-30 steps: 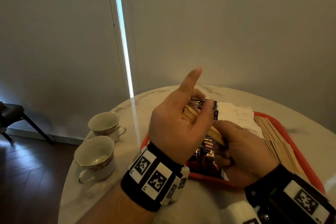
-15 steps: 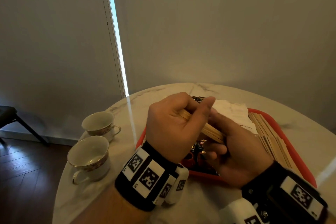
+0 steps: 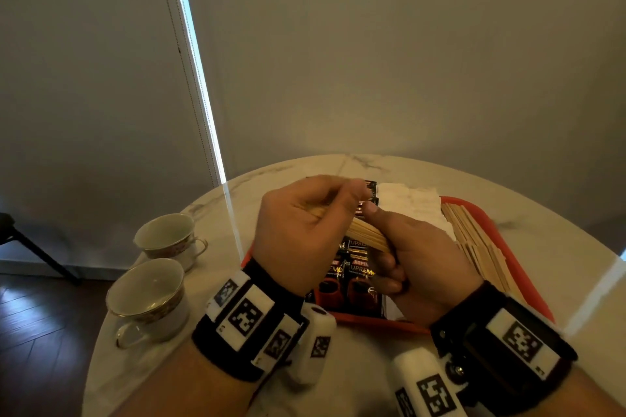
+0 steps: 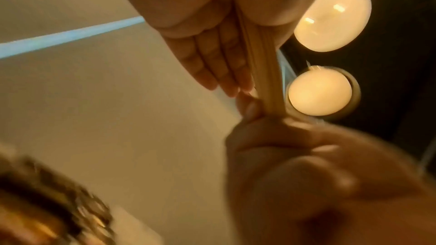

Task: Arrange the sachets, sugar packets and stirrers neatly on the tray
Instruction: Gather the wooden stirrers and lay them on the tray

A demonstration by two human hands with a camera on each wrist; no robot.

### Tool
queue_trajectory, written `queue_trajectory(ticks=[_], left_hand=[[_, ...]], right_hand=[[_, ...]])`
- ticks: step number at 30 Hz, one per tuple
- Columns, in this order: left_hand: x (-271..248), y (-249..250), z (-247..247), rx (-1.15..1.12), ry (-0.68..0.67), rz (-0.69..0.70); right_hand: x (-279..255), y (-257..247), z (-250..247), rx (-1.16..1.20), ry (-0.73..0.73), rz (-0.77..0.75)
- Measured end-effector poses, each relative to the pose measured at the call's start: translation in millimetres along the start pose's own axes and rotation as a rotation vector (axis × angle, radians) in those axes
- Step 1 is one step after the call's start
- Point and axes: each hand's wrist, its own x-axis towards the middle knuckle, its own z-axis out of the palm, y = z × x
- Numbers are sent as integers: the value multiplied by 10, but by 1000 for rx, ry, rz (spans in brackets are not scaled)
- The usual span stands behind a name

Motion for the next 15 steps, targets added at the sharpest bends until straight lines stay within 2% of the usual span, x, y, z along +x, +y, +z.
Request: queue_trajectory(ticks=[3, 4, 5, 6, 9, 11, 13, 15], left_hand=[[59, 107, 89, -604, -60, -320], [85, 108, 104, -778, -73, -377], [108, 100, 110, -859, -74, -392], [123, 102, 110, -829, -74, -369], [155, 203, 124, -380, -74, -180], [192, 280, 151, -204, -31, -99], [256, 282, 179, -114, 37, -115], [326, 230, 195, -82, 91, -208]], right_hand=[[-11, -82, -54, 130, -38, 34], [-12, -108, -72, 174, -54, 67], [-22, -133, -82, 203, -75, 111], [-38, -149, -85, 220, -102, 166], [-92, -179, -66, 239, -189, 326], [-117, -211, -62, 266, -208, 362], [-130, -256, -66, 280, -203, 345], [-142, -280, -66, 264, -214, 306]])
